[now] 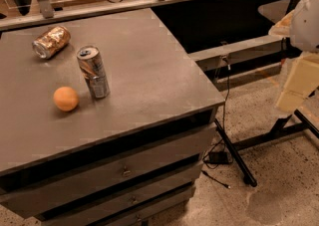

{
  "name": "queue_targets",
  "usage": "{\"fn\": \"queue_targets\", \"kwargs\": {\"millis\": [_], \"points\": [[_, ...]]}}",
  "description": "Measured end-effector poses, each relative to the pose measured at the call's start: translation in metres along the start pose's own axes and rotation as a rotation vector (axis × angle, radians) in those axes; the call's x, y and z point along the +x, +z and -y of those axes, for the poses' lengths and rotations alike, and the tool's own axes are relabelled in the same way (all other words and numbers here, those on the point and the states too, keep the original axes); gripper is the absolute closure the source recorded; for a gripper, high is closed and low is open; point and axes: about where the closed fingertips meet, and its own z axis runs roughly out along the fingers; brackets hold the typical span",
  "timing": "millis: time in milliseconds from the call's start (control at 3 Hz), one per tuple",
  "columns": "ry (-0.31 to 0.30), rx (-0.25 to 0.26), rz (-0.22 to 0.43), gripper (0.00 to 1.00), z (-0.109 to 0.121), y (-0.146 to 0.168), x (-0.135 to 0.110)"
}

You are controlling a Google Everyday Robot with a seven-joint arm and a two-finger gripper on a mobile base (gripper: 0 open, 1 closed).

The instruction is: Knock redbull can over

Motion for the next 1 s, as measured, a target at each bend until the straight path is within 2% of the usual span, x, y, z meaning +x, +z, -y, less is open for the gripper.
{"fn": "queue_targets", "kwargs": {"millis": [333, 667, 1000], "points": [[0.000, 0.000, 0.000, 0.00, 0.000, 0.000, 0.000], [0.066, -0.007, 0.092, 0.00, 0.001, 0.008, -0.004], [0.184, -0.017, 0.280, 0.00, 0.011, 0.037, -0.005]]}}
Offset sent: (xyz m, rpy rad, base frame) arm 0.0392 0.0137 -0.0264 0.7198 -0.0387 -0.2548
